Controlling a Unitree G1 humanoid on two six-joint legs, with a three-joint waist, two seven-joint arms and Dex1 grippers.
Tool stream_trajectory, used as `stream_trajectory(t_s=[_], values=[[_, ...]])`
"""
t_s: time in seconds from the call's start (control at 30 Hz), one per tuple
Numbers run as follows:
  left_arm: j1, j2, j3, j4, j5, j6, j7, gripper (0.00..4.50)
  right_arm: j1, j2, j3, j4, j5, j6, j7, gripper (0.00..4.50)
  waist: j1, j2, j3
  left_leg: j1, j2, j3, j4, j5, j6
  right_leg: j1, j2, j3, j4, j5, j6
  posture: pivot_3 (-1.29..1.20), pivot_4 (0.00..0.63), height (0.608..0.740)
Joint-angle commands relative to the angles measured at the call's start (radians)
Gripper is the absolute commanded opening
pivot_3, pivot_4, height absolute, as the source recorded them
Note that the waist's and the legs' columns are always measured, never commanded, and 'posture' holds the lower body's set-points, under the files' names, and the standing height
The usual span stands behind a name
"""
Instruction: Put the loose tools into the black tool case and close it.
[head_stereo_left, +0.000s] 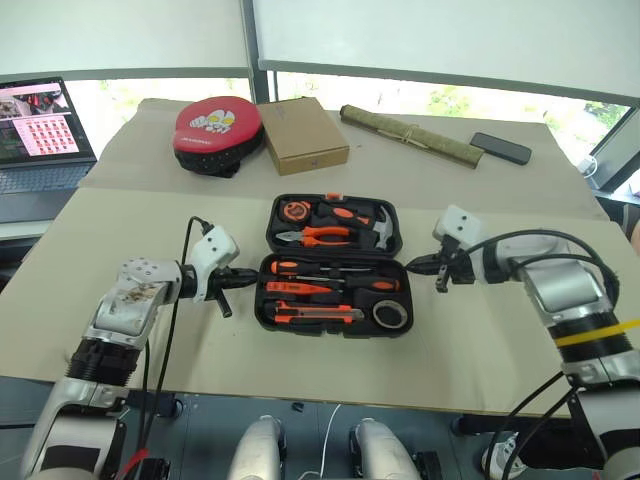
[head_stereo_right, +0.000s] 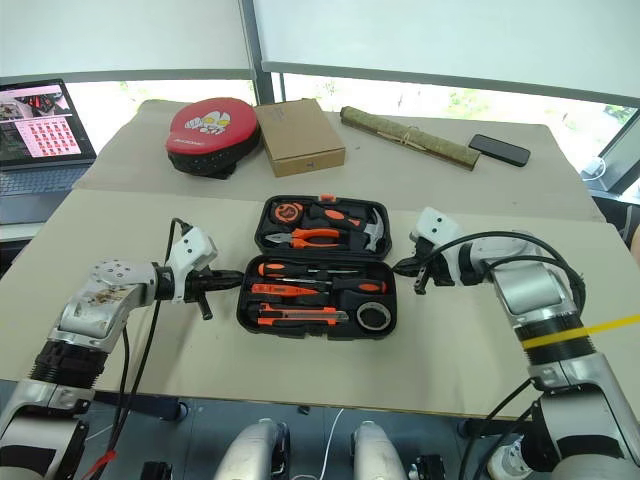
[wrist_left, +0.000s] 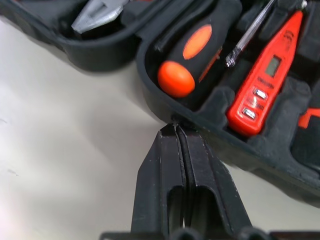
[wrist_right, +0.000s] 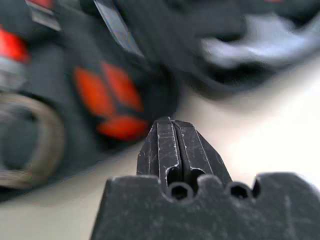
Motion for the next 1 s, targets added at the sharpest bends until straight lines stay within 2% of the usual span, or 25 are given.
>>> stream_trajectory(t_s=[0.03,0.17,0.3,0.47,0.77,0.93,1.0], values=[[0.064,0.039,-0.015,-0.166,-0.085,0.045,-0.111,0.09,0.095,-0.042,-0.028,-0.158,0.047,0.043,0.015,0.00,0.005,0.000,0.000,-0.001,0.000,0.000,0.000,0.000,0.000,0.000,0.000,0.000,0.000,0.000,0.000,0.00,0.150,0.740],[0.130,0.108,-0.002,-0.245,-0.104,0.075,-0.143,0.09,0.238,-0.087,-0.072,-0.308,0.095,0.088,-0.002,0.00,0.009,0.000,0.000,0.001,0.000,0.000,0.001,0.000,0.000,0.001,-0.001,-0.001,0.000,0.000,0.000,0.00,0.150,0.740],[0.147,0.151,0.023,-0.206,-0.077,0.044,-0.130,0.09,0.313,-0.095,-0.155,-0.394,0.122,0.122,-0.077,0.00,0.009,0.000,0.000,0.002,0.000,0.000,0.001,0.000,0.000,0.002,0.000,-0.001,0.001,0.000,0.000,0.00,0.150,0.740],[0.086,0.151,0.024,-0.110,-0.050,0.001,-0.118,0.09,0.182,-0.076,-0.228,-0.245,0.104,0.145,-0.191,0.00,-0.001,0.000,0.000,0.002,0.000,0.000,0.002,0.001,-0.001,0.001,0.000,0.000,0.001,0.000,0.000,0.00,0.150,0.740],[-0.031,0.077,-0.024,-0.011,-0.011,-0.031,-0.102,0.09,-0.037,-0.040,-0.104,0.216,-0.071,-0.035,-0.252,0.00,-0.004,0.000,0.000,0.001,0.000,0.001,0.002,0.001,-0.001,0.001,0.000,0.000,0.000,0.000,0.000,0.00,0.150,0.740],[-0.066,0.036,-0.042,0.022,0.011,-0.047,-0.092,0.09,-0.078,0.011,-0.042,0.276,-0.102,-0.086,-0.208,0.00,-0.008,0.000,0.000,0.001,0.000,0.001,0.001,0.001,-0.001,0.000,0.001,0.001,0.001,0.000,0.000,0.00,0.150,0.740],[-0.076,0.024,-0.043,0.031,0.013,-0.053,-0.094,0.09,-0.075,0.028,-0.029,0.242,-0.086,-0.084,-0.170,0.00,-0.008,0.000,0.000,0.001,0.000,0.001,0.001,0.001,-0.001,0.000,0.001,0.001,0.001,0.000,-0.001,0.00,0.150,0.740]])
